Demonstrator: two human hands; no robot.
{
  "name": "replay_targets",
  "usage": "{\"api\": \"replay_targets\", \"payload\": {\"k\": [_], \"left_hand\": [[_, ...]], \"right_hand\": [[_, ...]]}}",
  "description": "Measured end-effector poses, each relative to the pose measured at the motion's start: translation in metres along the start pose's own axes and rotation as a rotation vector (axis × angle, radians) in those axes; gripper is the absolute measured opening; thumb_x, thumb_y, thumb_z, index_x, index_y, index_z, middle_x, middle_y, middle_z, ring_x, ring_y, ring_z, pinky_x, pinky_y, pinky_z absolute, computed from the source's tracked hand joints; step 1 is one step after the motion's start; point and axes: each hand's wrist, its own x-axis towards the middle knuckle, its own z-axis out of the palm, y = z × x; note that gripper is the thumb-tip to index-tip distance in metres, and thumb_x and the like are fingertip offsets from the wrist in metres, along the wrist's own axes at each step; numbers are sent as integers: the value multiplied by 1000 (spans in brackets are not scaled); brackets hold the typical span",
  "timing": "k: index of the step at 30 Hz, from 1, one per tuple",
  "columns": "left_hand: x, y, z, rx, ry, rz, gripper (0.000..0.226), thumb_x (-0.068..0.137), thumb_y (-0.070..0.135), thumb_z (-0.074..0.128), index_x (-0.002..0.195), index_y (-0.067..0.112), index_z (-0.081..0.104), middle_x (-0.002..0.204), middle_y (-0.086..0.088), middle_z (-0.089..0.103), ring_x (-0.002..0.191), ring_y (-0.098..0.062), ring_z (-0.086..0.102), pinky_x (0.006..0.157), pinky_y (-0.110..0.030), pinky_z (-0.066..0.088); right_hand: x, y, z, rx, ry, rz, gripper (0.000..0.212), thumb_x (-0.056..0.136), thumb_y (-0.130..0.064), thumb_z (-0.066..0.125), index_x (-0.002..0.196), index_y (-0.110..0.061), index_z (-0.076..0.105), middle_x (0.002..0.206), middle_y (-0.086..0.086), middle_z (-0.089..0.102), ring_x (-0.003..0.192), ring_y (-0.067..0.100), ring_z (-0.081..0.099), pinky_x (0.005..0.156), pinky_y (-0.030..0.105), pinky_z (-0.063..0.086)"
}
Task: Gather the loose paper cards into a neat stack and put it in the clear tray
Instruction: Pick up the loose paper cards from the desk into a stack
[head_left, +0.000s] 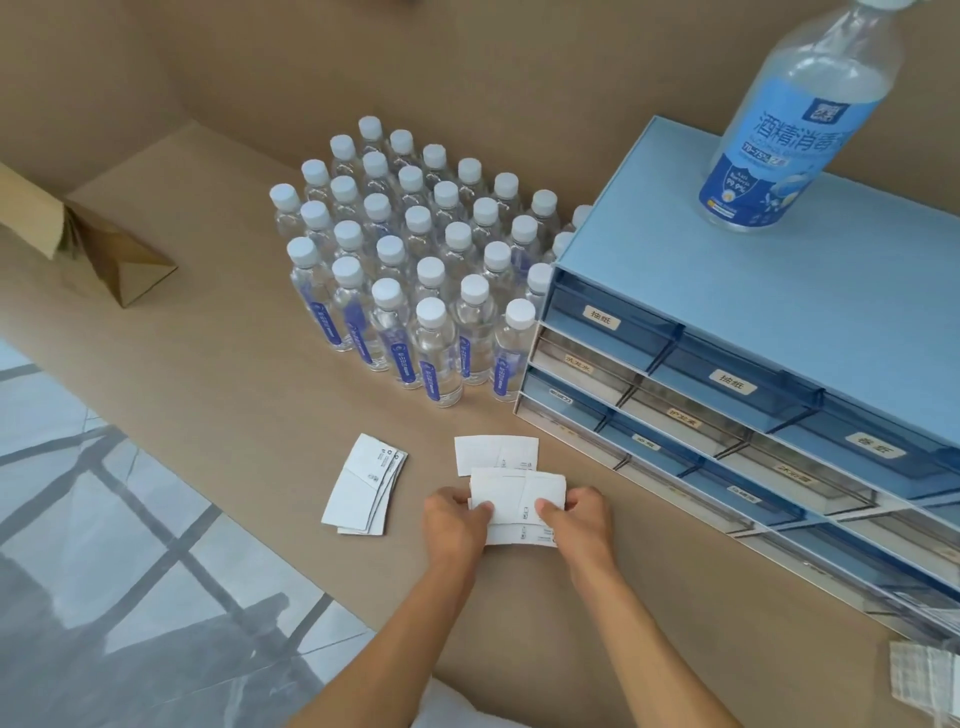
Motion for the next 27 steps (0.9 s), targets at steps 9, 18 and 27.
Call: {"api": "replay_targets", "payload": {"k": [9,18,27], "left_hand": [[49,60,5,39,72,-21,18,77,7,71,95,5,70,98,-15,73,86,-30,68,76,-33,55],[68,62,12,63,85,-3,20,79,11,71,97,4,73,97,-15,75,88,-31,72,81,-39,59],[60,39,-3,35,-13,111,21,82,17,76,97,13,63,100,-7,66,85,-25,62,75,-32,48]], "right_hand": [[54,-45,38,-30,18,3,37,71,-20,75,104,-2,73,111,18,69,100,35,70,86,46,61],[61,-45,52,80,52,41,31,72,-11,76,100,2,75,97,18,77,84,32,76,74,43,64],[39,-34,37,238,16,45,19,83,-6,72,98,-4,61,92,13,72,73,23,72,58,24,57]]}}
